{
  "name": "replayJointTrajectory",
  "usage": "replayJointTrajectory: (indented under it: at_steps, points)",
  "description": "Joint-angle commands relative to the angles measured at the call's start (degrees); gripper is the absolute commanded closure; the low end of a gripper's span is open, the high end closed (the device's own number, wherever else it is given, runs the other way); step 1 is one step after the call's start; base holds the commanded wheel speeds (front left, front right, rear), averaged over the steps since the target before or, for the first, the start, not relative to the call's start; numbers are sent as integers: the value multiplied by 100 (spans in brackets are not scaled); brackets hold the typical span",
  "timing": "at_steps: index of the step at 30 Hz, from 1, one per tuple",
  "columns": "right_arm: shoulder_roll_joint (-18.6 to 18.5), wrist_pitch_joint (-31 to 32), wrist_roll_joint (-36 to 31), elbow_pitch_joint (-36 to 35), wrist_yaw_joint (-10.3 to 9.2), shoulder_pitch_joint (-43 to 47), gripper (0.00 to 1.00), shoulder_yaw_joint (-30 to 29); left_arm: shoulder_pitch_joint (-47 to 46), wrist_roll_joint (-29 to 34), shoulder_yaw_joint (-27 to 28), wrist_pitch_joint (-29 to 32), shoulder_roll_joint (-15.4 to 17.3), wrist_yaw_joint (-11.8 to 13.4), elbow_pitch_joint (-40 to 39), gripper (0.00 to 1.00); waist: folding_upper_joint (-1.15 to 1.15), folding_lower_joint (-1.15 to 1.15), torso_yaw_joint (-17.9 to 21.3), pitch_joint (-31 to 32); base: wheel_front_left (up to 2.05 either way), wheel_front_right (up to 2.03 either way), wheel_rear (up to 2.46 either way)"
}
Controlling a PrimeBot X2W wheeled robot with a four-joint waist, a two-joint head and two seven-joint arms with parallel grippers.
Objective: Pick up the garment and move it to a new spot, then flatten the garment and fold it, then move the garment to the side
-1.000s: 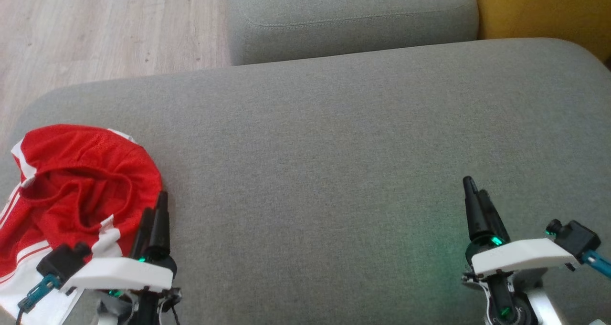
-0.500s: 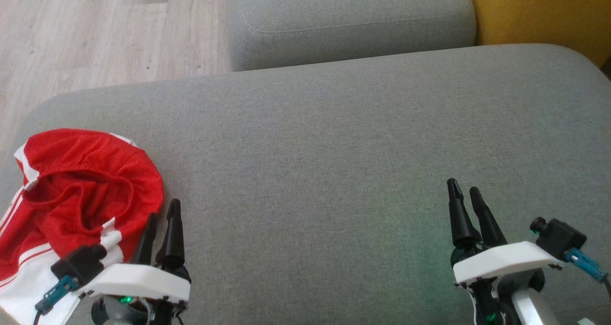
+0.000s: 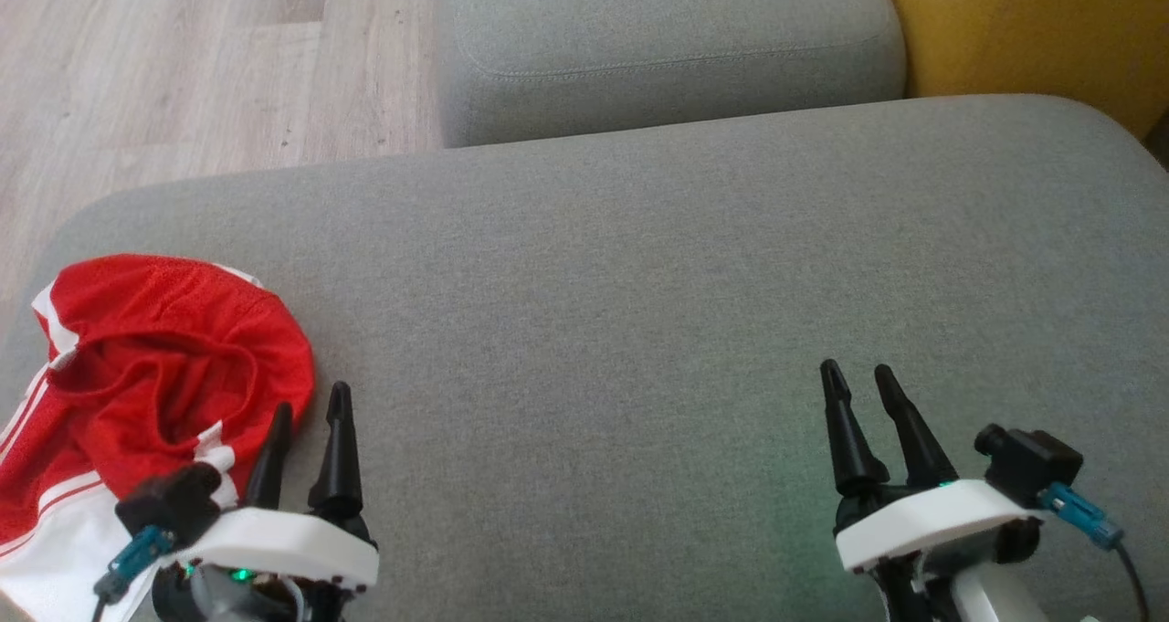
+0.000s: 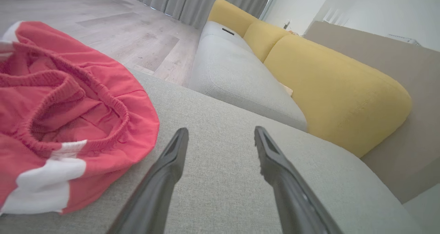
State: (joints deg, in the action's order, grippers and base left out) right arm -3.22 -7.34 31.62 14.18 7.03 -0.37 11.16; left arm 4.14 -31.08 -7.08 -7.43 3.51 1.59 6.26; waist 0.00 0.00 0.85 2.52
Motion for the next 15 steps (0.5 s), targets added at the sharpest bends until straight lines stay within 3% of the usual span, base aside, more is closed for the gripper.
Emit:
replayJointTrajectory:
  at_steps: [1,15]
  points:
    - [-21,-97,-203,-224,32,-171,0,148,-158,205,63,-95,92,47,-256,0,0,0,5,5,0,0,0]
    - [-25,-334,-1217,-275,37,-159,0,377,-79,1198,-191,-329,206,233,-473,0,0,0,9,55,0,0,0]
